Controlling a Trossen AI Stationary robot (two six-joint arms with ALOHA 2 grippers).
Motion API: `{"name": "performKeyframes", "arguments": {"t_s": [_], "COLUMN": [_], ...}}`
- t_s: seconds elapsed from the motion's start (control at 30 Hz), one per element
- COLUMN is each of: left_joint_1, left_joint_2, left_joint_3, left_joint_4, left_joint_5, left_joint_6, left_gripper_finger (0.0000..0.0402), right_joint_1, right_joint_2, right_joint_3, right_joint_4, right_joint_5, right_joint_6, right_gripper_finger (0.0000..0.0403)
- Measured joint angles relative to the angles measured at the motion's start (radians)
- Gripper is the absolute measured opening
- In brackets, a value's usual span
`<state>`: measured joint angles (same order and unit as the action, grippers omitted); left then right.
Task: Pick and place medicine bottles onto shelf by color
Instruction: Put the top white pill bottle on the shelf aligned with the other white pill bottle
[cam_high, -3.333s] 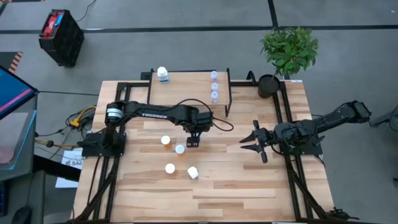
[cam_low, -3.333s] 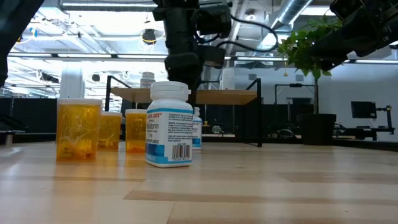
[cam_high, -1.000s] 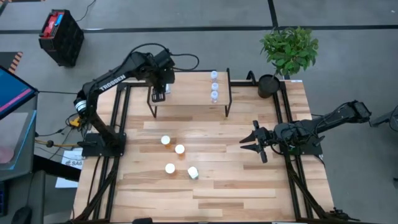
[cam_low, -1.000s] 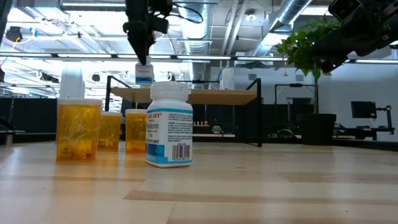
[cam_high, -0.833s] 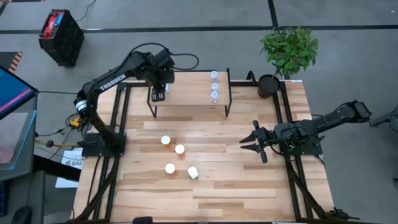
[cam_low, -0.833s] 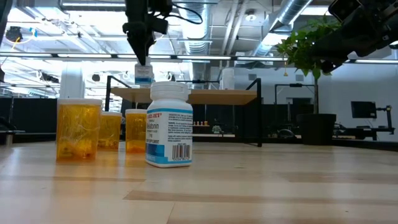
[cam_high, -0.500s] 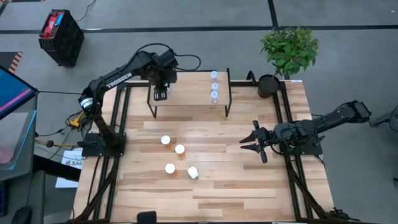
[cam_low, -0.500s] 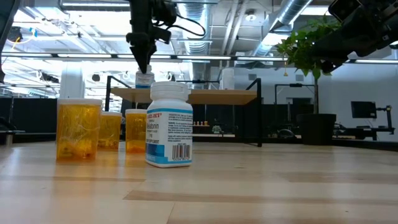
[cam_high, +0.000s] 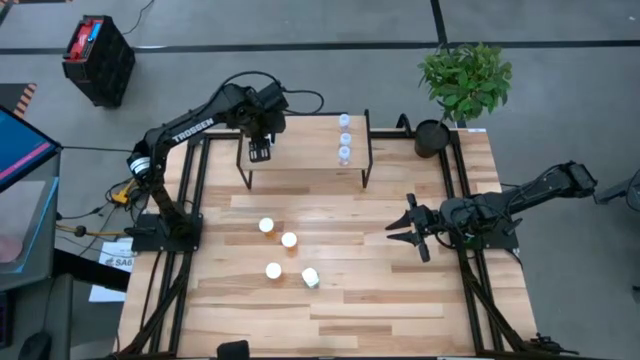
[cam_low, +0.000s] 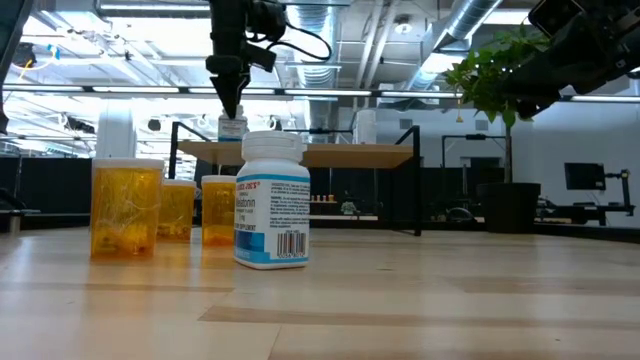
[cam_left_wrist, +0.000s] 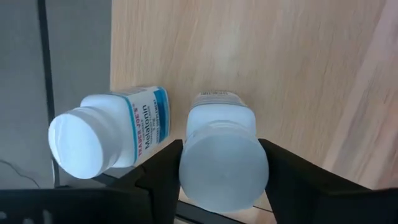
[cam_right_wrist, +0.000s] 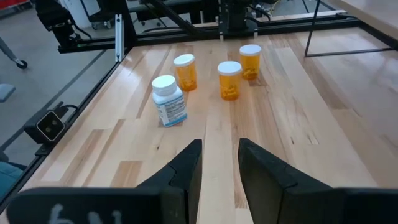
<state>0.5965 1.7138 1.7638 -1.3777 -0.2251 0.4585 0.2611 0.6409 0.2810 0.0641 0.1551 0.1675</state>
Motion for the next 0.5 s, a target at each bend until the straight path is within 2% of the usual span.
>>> {"name": "performKeyframes", "arguments": {"t_s": [0.3, 0.5], "left_joint_1": [-0.008, -0.011], "left_joint_2": [0.000, 0.001], "left_joint_3": [0.000, 0.028], "left_joint_4": [0.002, 0.001], "left_joint_5": [-0.076, -0.078], "left_joint_6": [0.034, 0.053], "left_gripper_finger": [0.0237, 0.0252], "right_joint_1": [0.000, 0.000], "right_joint_2": [0.000, 0.000], "right_joint_3": [0.000, 0.000], "right_joint_4": [-0.002, -0.002], "right_joint_5": [0.000, 0.000], "right_joint_6": [0.008, 0.009], "right_gripper_finger": [0.0127, 0.0127]}}
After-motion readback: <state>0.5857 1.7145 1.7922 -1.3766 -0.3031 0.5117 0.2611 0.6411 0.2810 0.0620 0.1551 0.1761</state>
